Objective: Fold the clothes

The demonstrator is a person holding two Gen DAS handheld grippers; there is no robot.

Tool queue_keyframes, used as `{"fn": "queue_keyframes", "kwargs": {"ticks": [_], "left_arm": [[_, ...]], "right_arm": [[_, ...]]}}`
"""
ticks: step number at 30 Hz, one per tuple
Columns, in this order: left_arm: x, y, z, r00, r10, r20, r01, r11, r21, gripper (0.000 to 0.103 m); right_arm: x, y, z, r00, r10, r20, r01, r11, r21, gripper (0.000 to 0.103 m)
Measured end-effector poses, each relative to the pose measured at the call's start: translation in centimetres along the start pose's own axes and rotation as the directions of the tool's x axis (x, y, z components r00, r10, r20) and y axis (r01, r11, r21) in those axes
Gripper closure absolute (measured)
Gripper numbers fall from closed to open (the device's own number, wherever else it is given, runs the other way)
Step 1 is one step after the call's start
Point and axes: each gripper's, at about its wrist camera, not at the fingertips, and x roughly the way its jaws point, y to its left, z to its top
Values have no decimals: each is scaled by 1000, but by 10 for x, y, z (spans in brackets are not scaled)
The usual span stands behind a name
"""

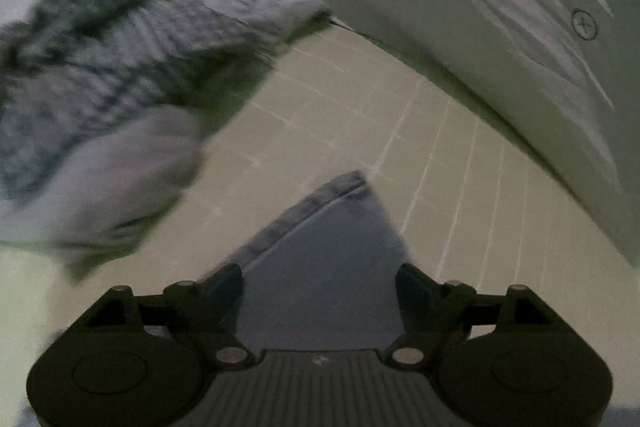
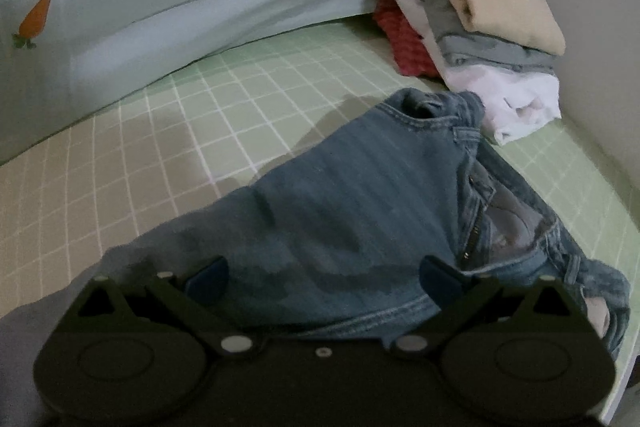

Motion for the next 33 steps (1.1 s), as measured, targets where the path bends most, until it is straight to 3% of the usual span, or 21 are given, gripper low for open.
{"fn": "queue_keyframes", "kwargs": {"ticks": [1, 6, 8, 9, 10, 11, 13, 15, 18, 22, 24, 26, 28, 33], "left_arm": [[4, -4, 2, 1000, 7, 12, -8, 1000, 12, 11], [13, -15, 8, 998, 33, 45, -36, 997, 68, 16], [11, -15, 8, 998, 28, 52, -31, 997, 70, 38], [10, -15, 7, 998, 25, 56, -29, 997, 71, 44], [9, -15, 7, 998, 22, 59, -27, 997, 72, 65], [8, -15, 7, 998, 20, 63, -24, 997, 73, 94], [6, -15, 7, 997, 14, 70, -20, 997, 75, 93], [-13, -9, 14, 992, 21, 124, -28, 998, 57, 93], [-54, 7, 30, 969, 19, 246, -25, 999, 20, 93], [-76, 30, 53, 943, 35, 330, -26, 999, -30, 91], [-67, 35, 60, 942, 55, 330, -47, 998, -31, 75], [-61, 37, 58, 948, 115, 297, -103, 993, -55, 41], [-61, 41, 47, 945, 143, 292, -126, 989, -78, 27], [-60, 64, 4, 967, 156, 200, -113, 971, -211, 27]], "right_arm": [[1, 3, 1, 1000, -5, -3, 5, 1000, -9, 0], [5, 16, 4, 1000, -11, -12, 11, 998, -57, 0], [5, 20, 2, 1000, -12, -13, 11, 996, -84, 0], [6, 22, 1, 1000, -11, -15, 10, 995, -95, 0], [6, 24, 1, 1000, -9, -17, 7, 995, -100, 0], [6, 24, 0, 1000, -6, -19, 4, 995, -103, 0], [5, 24, -1, 1000, 1, -20, -4, 995, -103, 0], [3, 22, -2, 1000, 7, -17, -9, 995, -101, 0], [1, 18, -3, 1000, 17, -12, -18, 996, -92, 0], [0, 13, -7, 1000, 24, -16, -25, 996, -87, 0], [1, 13, -8, 999, 31, -24, -33, 996, -88, 0], [1, 15, -10, 999, 42, -31, -44, 995, -93, 0], [-2, 18, -11, 998, 52, -25, -54, 993, -105, 0], [-8, 20, -13, 998, 58, -9, -59, 989, -138, 0]]}}
